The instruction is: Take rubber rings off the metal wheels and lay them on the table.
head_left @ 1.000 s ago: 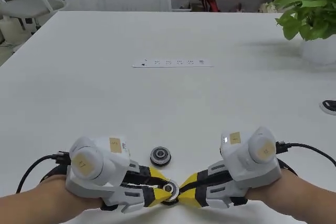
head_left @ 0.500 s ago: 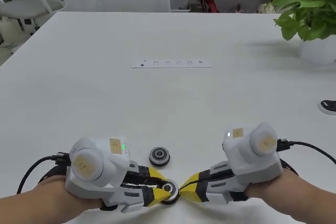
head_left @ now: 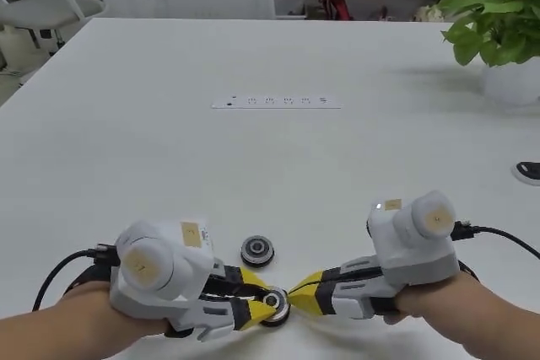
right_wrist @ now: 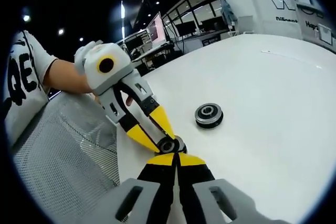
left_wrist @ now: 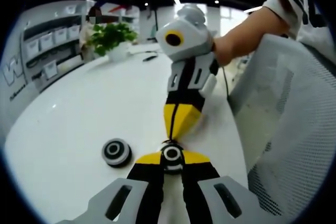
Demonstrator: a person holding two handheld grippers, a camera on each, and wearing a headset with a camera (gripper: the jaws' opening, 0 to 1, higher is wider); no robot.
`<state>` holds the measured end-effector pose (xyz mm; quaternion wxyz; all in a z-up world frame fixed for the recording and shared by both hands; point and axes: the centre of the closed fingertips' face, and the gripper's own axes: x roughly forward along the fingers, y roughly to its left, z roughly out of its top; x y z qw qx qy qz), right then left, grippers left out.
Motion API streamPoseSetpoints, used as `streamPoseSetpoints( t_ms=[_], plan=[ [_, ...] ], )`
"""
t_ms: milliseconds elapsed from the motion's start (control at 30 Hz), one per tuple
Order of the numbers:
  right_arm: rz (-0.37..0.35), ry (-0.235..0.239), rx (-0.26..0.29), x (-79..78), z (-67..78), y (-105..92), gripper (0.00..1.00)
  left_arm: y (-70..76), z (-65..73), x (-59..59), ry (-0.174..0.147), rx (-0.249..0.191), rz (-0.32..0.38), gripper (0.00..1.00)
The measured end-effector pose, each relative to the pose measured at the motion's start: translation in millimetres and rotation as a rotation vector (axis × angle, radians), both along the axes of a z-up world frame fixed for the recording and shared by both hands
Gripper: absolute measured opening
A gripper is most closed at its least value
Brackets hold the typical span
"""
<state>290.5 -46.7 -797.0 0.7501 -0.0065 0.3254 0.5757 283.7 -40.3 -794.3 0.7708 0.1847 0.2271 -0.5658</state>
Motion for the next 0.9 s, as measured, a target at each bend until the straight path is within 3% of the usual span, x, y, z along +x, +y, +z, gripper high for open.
streamPoseSetpoints(
  t_ms=[633, 700, 733, 767, 800, 833, 900],
  plan=[
    [0.037, 0.010, 0.024, -8.4, 6.3, 7.9, 0.00, -0.1, -0.3, -0.5, -0.009, 0.019, -0.007, 0.11],
    [0.050, 0.015, 0.045, -11.0, 10.2, 12.2, 0.00, -0.3, -0.4, -0.6, -0.008, 0.018, -0.007, 0.11],
    [0.090, 0.032, 0.109, -18.5, 21.4, 21.2, 0.00, -0.7, -0.7, -0.5, -0.008, 0.017, -0.006, 0.11],
    [0.080, 0.045, 0.119, -20.2, 25.2, 24.2, 0.00, -0.9, -0.7, -0.1, -0.009, 0.016, -0.004, 0.11],
    [0.123, -0.026, 0.044, -19.9, 18.0, 21.9, 0.00, -1.2, -0.5, 0.1, -0.007, 0.015, -0.003, 0.11],
    [0.134, -0.047, 0.049, -18.9, 19.7, 23.4, 0.00, -1.0, -0.5, 0.0, -0.007, 0.014, -0.003, 0.11],
    [0.107, -0.018, 0.055, -16.0, 17.8, 20.5, 0.00, -1.0, -0.3, 0.2, -0.002, 0.006, 0.000, 0.11]
  ],
)
